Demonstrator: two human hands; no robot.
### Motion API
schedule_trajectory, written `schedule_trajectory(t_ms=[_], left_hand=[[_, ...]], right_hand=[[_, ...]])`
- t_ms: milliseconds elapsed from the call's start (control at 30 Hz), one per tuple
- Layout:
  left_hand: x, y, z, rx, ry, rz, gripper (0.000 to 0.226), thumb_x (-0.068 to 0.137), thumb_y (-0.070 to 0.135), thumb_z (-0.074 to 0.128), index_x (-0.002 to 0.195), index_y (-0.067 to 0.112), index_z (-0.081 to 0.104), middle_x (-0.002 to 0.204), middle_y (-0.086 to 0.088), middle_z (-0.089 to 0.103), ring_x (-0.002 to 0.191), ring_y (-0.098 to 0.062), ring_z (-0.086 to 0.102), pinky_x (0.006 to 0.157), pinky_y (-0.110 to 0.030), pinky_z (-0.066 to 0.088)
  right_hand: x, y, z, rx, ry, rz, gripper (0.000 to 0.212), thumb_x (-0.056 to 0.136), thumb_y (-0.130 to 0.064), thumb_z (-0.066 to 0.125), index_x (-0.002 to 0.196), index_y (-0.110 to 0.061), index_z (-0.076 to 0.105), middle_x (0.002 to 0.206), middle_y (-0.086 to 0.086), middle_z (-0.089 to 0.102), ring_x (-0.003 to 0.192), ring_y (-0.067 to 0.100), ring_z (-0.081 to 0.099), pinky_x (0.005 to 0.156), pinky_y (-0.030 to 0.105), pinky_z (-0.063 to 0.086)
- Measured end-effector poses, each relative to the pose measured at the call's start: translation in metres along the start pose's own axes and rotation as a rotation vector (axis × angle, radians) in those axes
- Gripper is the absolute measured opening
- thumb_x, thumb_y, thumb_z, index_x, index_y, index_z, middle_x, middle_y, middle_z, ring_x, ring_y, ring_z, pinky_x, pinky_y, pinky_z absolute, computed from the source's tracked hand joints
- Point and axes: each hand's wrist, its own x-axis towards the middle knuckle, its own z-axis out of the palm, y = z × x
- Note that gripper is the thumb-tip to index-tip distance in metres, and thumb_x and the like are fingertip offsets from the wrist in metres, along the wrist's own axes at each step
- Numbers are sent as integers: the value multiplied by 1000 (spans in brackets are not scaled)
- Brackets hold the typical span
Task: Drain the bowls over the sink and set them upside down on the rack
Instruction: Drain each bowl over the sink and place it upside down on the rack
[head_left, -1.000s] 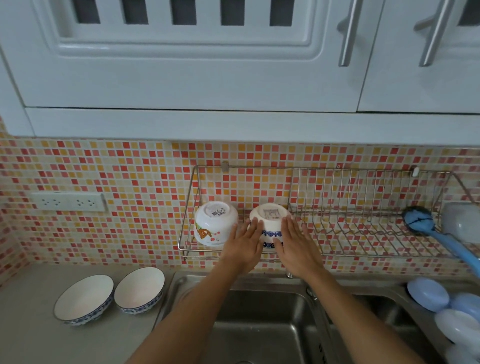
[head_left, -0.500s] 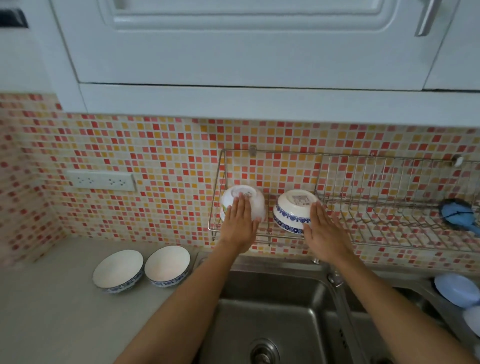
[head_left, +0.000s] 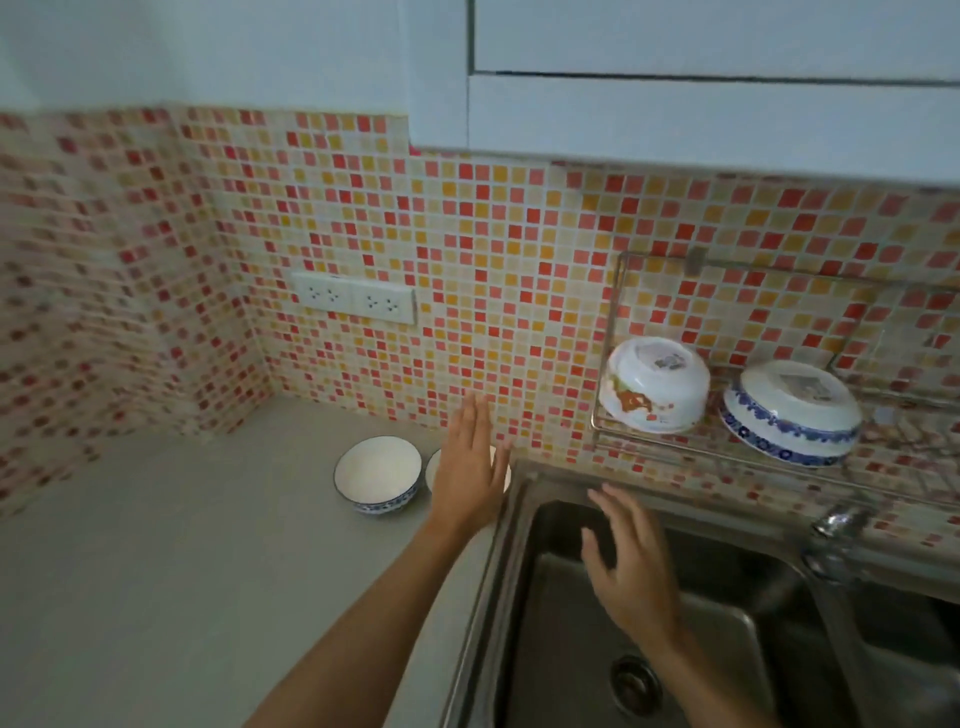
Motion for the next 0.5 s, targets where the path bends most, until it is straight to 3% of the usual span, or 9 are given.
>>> schedule_trajectory(t_ms=[133,367,500], left_hand=[[-7,-70,7,67,-140,-92,62,99,44,21,150,13,2,160,-4,-2,147,-19,-1,118,-30,1],[0,-120,31,31,-417,-271,54,101,36,27,149,12,16,158,-10,18,142,-29,25,116,-42,24],[6,-133,45,57,-505,-254,52,102,35,28,148,13,20,155,-11,26,140,-30,29,114,-42,24]], right_hand=[[4,-24,68,27,-148,89,49,85,-25,71,131,-14,57,132,7,57,121,23,55,97,42,51],[40,-41,139,-22,-335,409,65,89,-43,63,145,-19,40,151,8,41,135,27,43,107,41,41],[56,-37,174,92,-399,681,79,88,-47,64,151,-19,26,156,8,34,139,32,38,108,47,39]])
